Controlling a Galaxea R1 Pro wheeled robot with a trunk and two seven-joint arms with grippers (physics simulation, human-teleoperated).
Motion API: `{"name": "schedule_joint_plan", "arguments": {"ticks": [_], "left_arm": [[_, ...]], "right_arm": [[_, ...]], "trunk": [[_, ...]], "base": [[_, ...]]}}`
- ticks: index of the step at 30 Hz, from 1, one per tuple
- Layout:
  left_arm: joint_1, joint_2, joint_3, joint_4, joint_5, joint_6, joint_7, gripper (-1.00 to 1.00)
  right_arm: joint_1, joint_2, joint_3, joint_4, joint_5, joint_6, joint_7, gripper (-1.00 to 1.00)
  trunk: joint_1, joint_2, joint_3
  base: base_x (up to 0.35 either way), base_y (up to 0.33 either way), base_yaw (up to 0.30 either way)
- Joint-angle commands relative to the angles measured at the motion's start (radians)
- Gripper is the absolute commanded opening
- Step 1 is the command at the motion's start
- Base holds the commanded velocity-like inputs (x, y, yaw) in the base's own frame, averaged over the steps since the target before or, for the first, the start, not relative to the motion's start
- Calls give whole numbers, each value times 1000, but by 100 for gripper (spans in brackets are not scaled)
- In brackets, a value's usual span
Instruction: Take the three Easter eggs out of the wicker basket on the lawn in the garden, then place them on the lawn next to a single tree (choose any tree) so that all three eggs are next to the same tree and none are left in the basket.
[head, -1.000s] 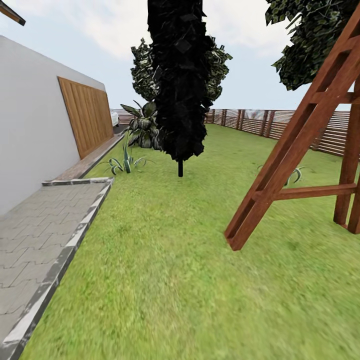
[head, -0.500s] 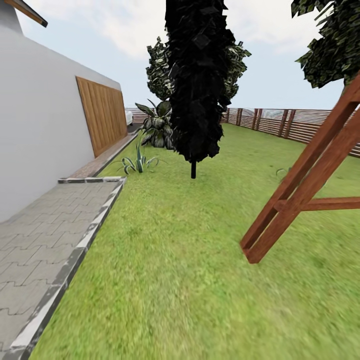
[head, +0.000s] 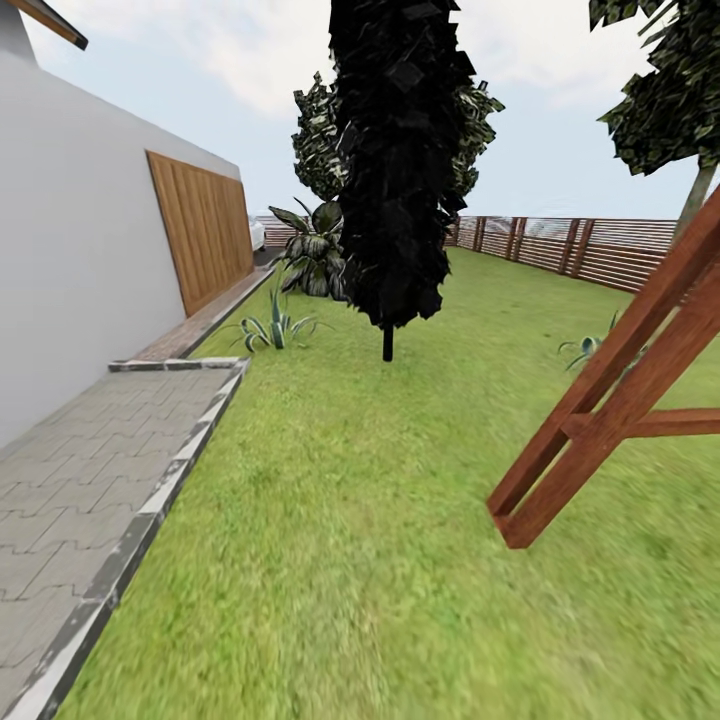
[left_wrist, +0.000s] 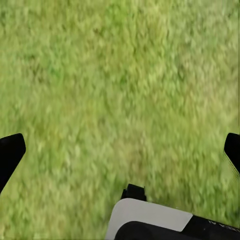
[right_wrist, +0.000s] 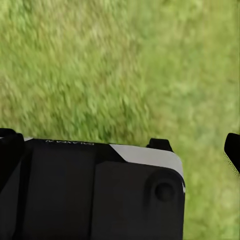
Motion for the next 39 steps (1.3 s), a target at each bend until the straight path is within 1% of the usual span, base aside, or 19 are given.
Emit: {"name": "schedule_joint_plan", "arguments": {"ticks": [1,23,32,39], "left_arm": [[-1,0,1,1,1,-3,1,100],[-1,0,0,1,1,-3,1,100],[-1,0,1,1,1,-3,1,100],[-1,1,1,1,1,-3,1,100]], "right_arm": [[0,0,6,-2,2,5,-6,100],[0,0,5,-2,2,5,-6,100],[1,0,5,-2,2,5,-6,100],[1,0,5,-2,2,5,-6,100]], "trunk": [[1,-2,-2],[1,-2,-2],[1,-2,7],[1,-2,8]], "base": [[332,0,0],[332,0,0],[328,51,0],[323,68,0]]}}
